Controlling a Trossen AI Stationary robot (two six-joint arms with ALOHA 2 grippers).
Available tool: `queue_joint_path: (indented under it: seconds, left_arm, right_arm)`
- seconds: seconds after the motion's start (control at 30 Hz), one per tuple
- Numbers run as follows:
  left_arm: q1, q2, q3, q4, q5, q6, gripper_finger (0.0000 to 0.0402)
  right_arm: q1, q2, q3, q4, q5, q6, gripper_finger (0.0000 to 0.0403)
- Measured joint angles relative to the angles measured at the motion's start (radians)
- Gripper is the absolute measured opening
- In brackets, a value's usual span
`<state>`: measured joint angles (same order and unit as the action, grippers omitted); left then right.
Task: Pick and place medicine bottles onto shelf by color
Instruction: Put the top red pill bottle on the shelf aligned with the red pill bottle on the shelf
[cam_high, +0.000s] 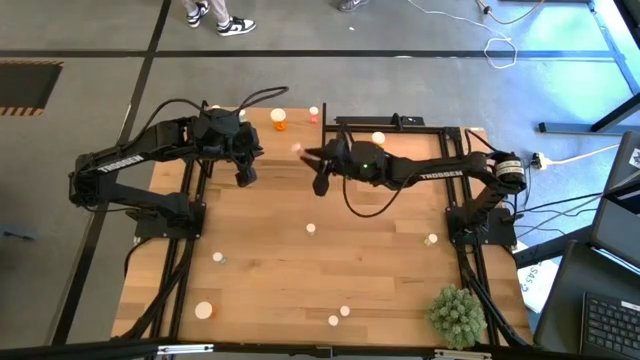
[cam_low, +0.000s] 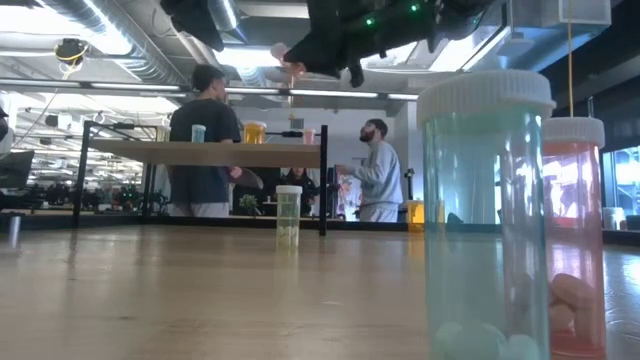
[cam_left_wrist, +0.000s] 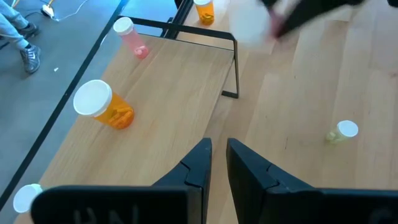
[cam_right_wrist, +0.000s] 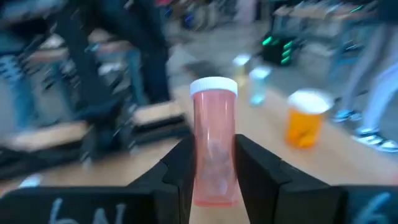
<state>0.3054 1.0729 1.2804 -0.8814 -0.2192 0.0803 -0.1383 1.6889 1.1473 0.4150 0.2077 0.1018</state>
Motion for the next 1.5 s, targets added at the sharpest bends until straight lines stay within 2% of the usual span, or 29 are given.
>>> queue_joint_path:
  seconds: [0.2,0.5,0.77,1.1,1.5]
  left_arm:
    - [0.000,0.000,0.000,0.001,0.000,0.000,0.0043]
    - [0.000,0.000,0.000,0.001,0.000,0.000,0.0043]
    - [0.000,0.000,0.000,0.003,0.000,-0.001,0.0043]
    - [0.042,0.000,0.000,0.006,-0.001,-0.015,0.0043]
    - [0.114,0.018,0.000,0.104,-0.093,0.203,0.0043]
  right_arm:
    - [0.002,0.021,0.000,0.122,0.155,-0.009,0.0104]
    - [0.059,0.084,0.000,0.326,0.248,-0.190,0.0104]
    - [0.068,0.143,0.000,0.368,0.339,-0.189,0.0104]
    - [0.078,0.243,0.000,0.514,0.402,-0.190,0.0104]
    - [0.104,0.271,0.000,0.562,0.430,-0.269,0.0104]
